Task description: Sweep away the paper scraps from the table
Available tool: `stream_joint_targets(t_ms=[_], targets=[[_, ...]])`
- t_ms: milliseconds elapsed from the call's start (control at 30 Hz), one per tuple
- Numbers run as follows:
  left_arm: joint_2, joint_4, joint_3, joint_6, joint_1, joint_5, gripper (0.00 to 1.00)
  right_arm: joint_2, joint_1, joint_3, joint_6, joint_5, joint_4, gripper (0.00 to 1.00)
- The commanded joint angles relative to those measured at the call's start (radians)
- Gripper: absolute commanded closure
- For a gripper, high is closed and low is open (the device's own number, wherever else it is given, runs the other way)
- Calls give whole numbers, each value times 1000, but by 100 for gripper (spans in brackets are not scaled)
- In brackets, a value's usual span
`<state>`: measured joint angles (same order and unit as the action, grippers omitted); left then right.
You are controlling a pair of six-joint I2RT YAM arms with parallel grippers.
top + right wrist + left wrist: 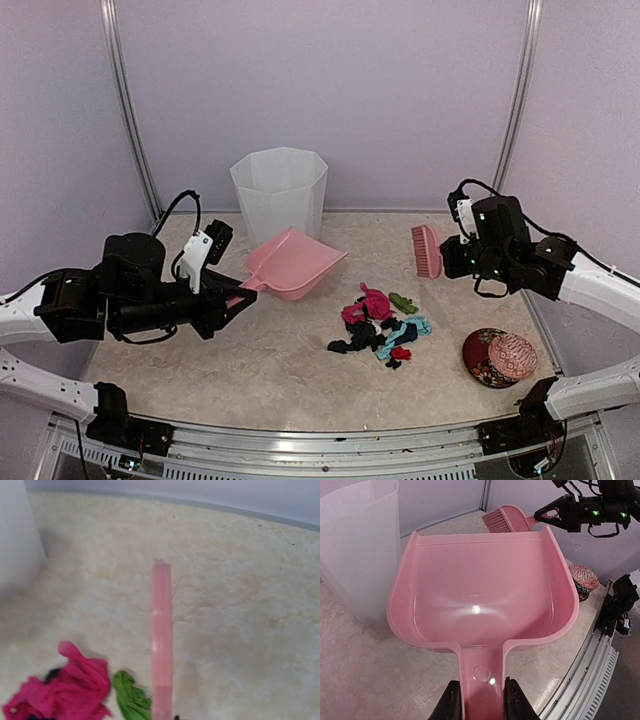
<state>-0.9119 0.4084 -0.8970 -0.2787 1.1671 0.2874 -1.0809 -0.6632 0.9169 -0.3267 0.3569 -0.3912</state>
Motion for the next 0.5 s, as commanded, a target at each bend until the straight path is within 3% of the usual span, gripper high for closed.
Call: stream_joint_targets(t_ms=[0, 300, 467], targets=[[-52, 14, 50, -72, 105, 101, 100, -64, 11, 59, 174, -4, 0, 100], [-249, 54, 80, -159, 199, 56, 100, -194, 6, 127, 316, -97, -29, 100], [-327, 1, 130, -213, 233, 35, 100, -257, -24, 165, 353, -1, -52, 100]])
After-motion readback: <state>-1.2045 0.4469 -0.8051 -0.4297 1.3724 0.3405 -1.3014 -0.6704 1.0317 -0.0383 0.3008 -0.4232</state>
